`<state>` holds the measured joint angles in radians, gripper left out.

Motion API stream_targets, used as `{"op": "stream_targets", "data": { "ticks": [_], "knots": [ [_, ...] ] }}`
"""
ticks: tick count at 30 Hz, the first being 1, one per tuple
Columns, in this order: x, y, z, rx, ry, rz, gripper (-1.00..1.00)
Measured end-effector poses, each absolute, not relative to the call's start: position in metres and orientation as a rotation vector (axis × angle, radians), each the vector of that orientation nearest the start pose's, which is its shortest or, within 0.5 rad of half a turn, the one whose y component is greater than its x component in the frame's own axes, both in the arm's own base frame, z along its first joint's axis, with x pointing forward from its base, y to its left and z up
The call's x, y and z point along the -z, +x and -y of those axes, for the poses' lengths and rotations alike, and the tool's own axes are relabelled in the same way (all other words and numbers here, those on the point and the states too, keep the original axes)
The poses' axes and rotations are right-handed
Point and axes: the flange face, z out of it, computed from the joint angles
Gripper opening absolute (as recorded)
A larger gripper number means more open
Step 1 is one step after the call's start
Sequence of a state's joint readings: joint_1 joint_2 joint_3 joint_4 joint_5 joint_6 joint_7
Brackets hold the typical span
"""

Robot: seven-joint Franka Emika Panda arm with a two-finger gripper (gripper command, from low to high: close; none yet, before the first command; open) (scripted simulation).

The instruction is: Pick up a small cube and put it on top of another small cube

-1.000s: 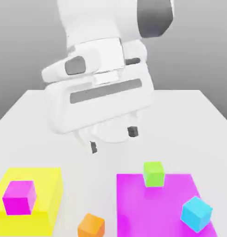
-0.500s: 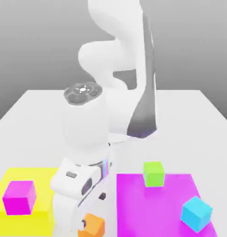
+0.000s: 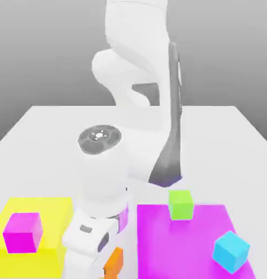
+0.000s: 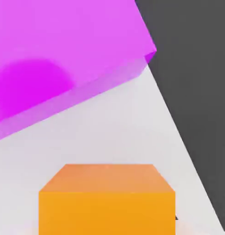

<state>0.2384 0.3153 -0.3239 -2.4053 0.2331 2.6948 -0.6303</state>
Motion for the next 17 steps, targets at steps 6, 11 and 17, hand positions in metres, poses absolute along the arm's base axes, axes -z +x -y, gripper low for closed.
{"op": "stream_targets", "data": {
  "ticks": [6,11,17],
  "knots": [
    [-0.289,0.498,0.148,0.016,-3.119,0.316,-1.0],
    [-0.317,0.479,0.214,0.003,-3.135,0.138,-1.0],
    [-0.282,0.478,0.215,0.0,-3.136,0.134,1.0]
  ]
}}
